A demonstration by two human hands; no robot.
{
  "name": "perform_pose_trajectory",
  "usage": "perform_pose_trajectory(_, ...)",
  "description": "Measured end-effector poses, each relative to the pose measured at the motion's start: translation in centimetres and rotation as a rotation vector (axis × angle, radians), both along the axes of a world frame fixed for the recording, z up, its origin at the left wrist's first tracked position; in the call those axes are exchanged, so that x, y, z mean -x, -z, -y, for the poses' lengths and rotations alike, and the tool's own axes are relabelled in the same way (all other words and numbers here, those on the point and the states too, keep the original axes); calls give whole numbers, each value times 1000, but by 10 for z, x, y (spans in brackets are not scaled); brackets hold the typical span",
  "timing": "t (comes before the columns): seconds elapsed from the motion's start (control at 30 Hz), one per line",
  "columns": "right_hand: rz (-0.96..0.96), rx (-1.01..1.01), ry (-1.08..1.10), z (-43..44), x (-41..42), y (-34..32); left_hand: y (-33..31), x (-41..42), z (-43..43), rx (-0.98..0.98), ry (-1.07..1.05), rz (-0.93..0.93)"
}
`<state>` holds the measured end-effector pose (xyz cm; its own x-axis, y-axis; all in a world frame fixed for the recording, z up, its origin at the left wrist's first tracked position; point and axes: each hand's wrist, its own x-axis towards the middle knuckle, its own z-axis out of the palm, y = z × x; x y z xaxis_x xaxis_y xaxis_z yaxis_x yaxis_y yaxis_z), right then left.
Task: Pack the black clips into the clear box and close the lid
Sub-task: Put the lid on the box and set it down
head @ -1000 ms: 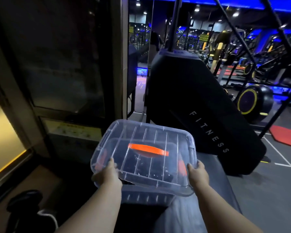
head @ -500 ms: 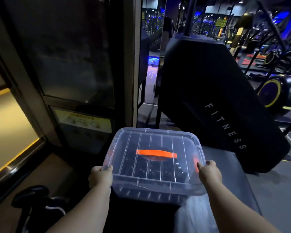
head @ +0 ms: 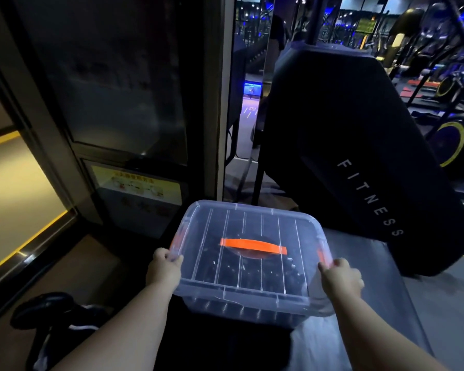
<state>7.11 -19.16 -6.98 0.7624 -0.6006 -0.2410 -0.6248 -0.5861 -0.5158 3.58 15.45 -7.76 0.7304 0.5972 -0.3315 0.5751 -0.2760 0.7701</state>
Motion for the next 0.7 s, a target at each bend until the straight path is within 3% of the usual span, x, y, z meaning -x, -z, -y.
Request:
perform_pose_trajectory(0.33,81,-370,80,4,-7,13,10,-19,-1,28,101,17)
perform_pose_trajectory(0.43,88,-381,98,5,-8,18,11,-24,-2,49,70,48)
perform_pose_trajectory(0.7,66,-224,73,3,-8,12,31,-47,-23,352,-92,-89)
